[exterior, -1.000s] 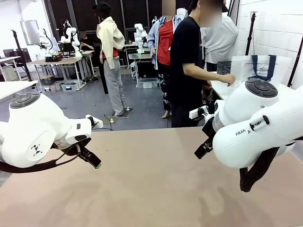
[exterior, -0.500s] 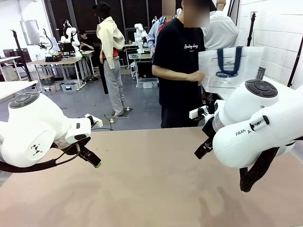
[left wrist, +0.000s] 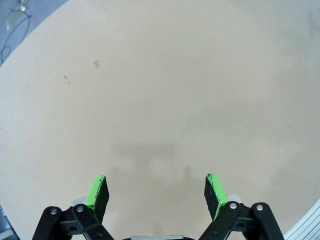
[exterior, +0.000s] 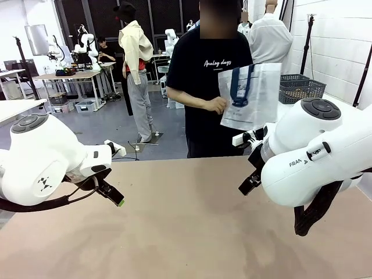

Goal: Transfer purchased items from the store into the shopping bag.
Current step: Open the Reusable shopping bag in the center of the table.

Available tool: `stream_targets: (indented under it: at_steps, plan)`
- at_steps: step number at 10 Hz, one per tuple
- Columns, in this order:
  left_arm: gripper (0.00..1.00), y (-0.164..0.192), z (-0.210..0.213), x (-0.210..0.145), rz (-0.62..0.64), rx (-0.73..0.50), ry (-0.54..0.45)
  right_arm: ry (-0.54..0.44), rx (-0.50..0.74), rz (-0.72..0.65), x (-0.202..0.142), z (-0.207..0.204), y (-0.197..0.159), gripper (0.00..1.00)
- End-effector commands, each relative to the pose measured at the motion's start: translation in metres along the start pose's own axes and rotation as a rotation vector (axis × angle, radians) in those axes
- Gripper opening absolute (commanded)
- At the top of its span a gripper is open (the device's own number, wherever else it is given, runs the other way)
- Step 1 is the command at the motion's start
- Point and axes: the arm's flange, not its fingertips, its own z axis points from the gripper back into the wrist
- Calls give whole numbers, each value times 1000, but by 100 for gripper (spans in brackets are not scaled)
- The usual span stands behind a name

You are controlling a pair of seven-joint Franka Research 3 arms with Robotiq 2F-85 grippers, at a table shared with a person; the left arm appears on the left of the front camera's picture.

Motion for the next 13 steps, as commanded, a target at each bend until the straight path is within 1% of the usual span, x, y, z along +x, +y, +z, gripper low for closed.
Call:
stream_targets:
  at_steps: [1, 13]
  plan:
    - [100, 2, 0, -1, 7, 1, -13, -2, 0, 0, 0, 1, 0, 100]
    - [100, 2, 0, -1, 7, 1, -13, -2, 0, 0, 0, 1, 0, 100]
